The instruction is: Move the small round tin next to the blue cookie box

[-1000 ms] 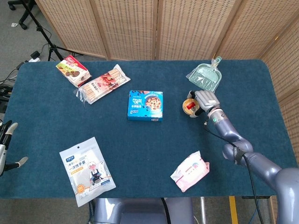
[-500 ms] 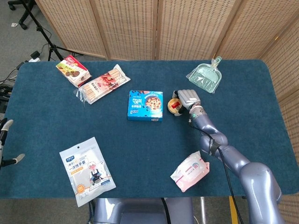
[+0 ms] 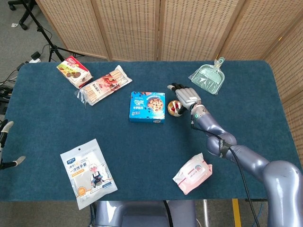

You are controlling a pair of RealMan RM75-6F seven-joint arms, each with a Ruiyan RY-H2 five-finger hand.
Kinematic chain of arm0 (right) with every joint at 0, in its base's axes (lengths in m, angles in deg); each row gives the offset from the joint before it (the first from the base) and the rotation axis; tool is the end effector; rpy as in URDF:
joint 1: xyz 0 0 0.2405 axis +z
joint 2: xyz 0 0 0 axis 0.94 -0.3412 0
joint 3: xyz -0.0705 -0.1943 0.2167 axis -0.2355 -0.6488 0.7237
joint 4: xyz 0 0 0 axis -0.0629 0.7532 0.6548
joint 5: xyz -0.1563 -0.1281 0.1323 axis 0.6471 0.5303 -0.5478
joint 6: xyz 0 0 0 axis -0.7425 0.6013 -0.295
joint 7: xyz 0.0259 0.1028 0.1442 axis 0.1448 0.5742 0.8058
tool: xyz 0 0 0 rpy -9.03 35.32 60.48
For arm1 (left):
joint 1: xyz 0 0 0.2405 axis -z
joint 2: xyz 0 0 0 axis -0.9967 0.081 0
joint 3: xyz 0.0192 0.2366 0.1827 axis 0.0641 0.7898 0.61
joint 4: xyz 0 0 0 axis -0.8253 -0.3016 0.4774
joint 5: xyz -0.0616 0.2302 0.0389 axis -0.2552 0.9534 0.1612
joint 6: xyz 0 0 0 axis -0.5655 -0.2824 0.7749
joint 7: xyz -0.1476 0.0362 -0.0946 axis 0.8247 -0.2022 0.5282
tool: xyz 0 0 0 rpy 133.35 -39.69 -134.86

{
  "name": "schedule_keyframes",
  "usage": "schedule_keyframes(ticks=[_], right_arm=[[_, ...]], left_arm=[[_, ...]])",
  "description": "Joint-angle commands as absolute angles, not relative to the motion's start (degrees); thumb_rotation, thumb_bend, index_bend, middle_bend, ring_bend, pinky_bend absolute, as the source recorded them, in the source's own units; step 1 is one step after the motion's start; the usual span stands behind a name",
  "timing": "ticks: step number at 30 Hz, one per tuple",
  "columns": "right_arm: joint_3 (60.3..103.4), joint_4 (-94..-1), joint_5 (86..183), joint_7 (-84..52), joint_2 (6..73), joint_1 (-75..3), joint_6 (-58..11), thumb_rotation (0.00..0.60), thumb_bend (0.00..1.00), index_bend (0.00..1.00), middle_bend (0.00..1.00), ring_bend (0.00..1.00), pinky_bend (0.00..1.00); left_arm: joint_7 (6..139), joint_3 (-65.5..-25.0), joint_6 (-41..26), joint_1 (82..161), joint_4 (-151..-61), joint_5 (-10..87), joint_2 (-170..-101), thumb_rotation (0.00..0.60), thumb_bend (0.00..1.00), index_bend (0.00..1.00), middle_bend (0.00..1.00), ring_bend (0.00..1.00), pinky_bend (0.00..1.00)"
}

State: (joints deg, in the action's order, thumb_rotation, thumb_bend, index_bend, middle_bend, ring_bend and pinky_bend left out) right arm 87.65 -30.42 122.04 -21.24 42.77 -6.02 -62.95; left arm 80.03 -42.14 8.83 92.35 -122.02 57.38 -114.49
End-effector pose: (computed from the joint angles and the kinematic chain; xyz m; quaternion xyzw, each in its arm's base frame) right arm -0.1247 -0.5795 -0.0098 0.7303 -0.4441 0.3185 0.4099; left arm -0.3890 0.2464 0.1732 -0.5649 -0.4183 -0.3837 0.5989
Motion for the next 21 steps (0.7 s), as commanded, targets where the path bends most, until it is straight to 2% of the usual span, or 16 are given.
schedule_keyframes(ticks=[1, 3, 6, 9, 11, 13, 17, 21], right_arm=[[86.6, -47.1, 123.6, -26.2, 32.1, -11.3, -49.5, 0.600, 0.00, 0.00, 0.00, 0.00, 0.11], [86.1, -50.8, 124.2, -27.4, 29.9, -13.0, -46.1, 0.600, 0.00, 0.00, 0.00, 0.00, 0.06], [84.2, -61.0, 128.9, -28.5, 24.2, -20.1, -34.2, 0.600, 0.00, 0.00, 0.00, 0.00, 0.00], [81.8, -64.4, 135.7, -26.8, 22.5, -26.8, -23.7, 0.600, 0.00, 0.00, 0.00, 0.00, 0.00], [78.2, -64.5, 141.4, -25.1, 22.6, -33.7, -13.9, 0.600, 0.00, 0.00, 0.00, 0.00, 0.00], [75.6, -63.1, 146.4, -23.7, 23.5, -38.1, -7.7, 0.600, 0.00, 0.00, 0.00, 0.00, 0.00], [71.5, -61.9, 152.6, -22.3, 24.7, -45.0, 0.9, 0.600, 0.00, 0.00, 0.00, 0.00, 0.00], [69.6, -59.2, 156.2, -20.4, 26.2, -48.8, 5.0, 0.600, 0.00, 0.00, 0.00, 0.00, 0.00]], left_arm=[[80.8, -41.9, 9.1, 92.2, -121.8, 57.9, -114.2, 0.600, 0.00, 0.00, 0.00, 0.00, 0.00], [81.2, -41.9, 9.3, 92.1, -121.7, 58.1, -114.2, 0.600, 0.00, 0.00, 0.00, 0.00, 0.00], [82.2, -41.7, 9.8, 91.9, -121.3, 58.9, -113.9, 0.600, 0.00, 0.00, 0.00, 0.00, 0.00], [82.9, -41.1, 10.2, 92.0, -121.0, 60.6, -113.9, 0.600, 0.00, 0.00, 0.00, 0.00, 0.00], [83.7, -40.8, 11.9, 92.1, -120.2, 63.1, -114.6, 0.600, 0.00, 0.00, 0.00, 0.00, 0.00], [84.3, -40.6, 13.2, 92.0, -118.9, 64.6, -115.4, 0.600, 0.00, 0.00, 0.00, 0.00, 0.00], [85.1, -40.4, 14.9, 91.9, -117.8, 66.3, -116.0, 0.600, 0.00, 0.00, 0.00, 0.00, 0.00], [85.9, -39.8, 14.5, 92.0, -117.9, 66.8, -115.7, 0.600, 0.00, 0.00, 0.00, 0.00, 0.00]])
